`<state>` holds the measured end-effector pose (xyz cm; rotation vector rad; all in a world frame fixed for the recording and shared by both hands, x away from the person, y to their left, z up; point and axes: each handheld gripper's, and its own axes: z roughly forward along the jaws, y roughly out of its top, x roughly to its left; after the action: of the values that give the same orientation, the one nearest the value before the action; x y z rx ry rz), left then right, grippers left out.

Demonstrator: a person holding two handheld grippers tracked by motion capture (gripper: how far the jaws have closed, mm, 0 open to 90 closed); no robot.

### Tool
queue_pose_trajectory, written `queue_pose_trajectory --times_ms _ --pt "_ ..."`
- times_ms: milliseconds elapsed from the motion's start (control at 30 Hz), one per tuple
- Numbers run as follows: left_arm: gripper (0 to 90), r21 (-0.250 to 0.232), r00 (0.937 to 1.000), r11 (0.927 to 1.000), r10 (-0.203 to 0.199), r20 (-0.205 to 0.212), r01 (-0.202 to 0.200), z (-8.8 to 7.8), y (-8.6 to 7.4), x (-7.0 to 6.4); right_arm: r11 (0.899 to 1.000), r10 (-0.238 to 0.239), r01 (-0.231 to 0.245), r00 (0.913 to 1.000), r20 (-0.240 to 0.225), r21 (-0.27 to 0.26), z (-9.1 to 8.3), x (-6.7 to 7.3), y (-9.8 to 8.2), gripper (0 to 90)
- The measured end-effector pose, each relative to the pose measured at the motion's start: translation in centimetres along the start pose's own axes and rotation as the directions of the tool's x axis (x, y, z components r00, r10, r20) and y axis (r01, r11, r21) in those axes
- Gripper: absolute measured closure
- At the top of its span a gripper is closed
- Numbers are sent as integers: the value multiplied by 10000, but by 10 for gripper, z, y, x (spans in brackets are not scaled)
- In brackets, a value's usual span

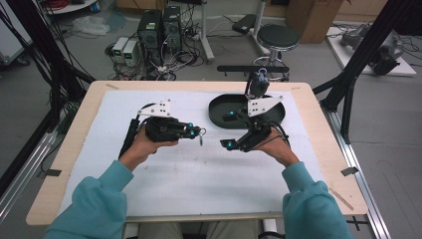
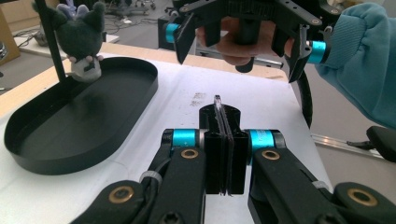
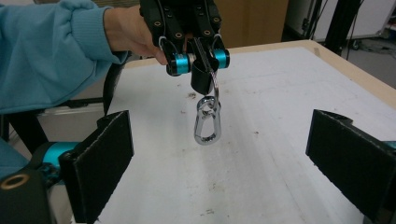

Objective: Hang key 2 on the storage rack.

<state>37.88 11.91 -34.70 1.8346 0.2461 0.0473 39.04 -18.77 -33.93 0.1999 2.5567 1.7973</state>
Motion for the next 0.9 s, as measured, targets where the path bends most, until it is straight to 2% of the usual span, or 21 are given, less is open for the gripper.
queue_pose_trajectory --times_ms 67,100,133,200,367,467,733,900 --pt "885 16 10000 10000 77 29 -77 0 0 0 9999 -53 54 10000 -61 90 4 0 2 76" --pt "885 -6 9999 10000 81 68 -81 0 0 0 9998 37 -35 9999 -129 210 5 0 3 130" --pt "885 3 9999 10000 83 57 -83 0 0 0 9998 -119 122 9998 -171 146 7 -1 4 175" --pt "885 -56 9999 10000 75 119 -74 0 0 -1 9998 -86 91 9995 -292 167 10 -2 6 182" --pt "885 -123 9996 9998 160 219 -157 1 1 -3 9995 -203 218 9976 -663 215 18 -2 10 332" --pt "885 -138 9995 9997 187 268 -183 0 1 -4 9984 -482 504 9953 -842 242 21 -3 12 419" --pt "885 -220 9987 9994 273 434 -263 0 3 -7 9967 -570 629 9925 -1081 518 25 0 12 562" --pt "885 -215 9979 9992 356 542 -345 2 3 -9 9958 -741 791 9921 -1014 471 26 1 13 638"
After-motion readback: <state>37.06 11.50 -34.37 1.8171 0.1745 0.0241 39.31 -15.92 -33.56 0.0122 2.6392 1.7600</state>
